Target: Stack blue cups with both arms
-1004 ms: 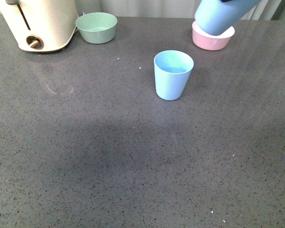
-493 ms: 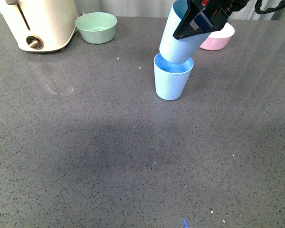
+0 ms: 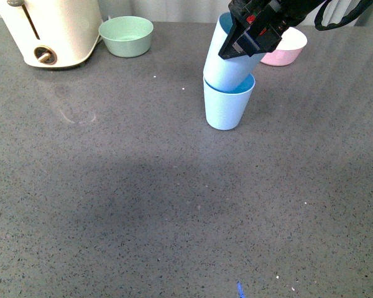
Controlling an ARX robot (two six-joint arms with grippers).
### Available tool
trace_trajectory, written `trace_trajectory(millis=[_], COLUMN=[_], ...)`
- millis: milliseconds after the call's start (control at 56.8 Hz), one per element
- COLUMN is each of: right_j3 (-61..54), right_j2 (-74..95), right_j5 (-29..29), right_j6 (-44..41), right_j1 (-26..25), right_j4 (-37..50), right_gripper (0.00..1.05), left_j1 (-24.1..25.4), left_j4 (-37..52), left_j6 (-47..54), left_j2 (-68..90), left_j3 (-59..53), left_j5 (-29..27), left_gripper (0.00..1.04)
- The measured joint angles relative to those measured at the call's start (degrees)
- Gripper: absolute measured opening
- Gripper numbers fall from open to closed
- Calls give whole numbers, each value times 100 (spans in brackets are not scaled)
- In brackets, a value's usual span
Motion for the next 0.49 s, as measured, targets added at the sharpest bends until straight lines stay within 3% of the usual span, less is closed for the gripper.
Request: trace_trajectory(millis=[194, 493], right_j3=[0, -363], right_j2=[0, -498], right_j5=[28, -66], right_j6=[61, 308], right_j1=[15, -310], right_j4=[24, 669], right_gripper=[50, 92], left_j1=[0, 0], left_j4=[0, 0], left_j6=[0, 0], left_j2=[0, 0], left_j3=[0, 0], left_j5=[0, 0], left_gripper=[96, 96])
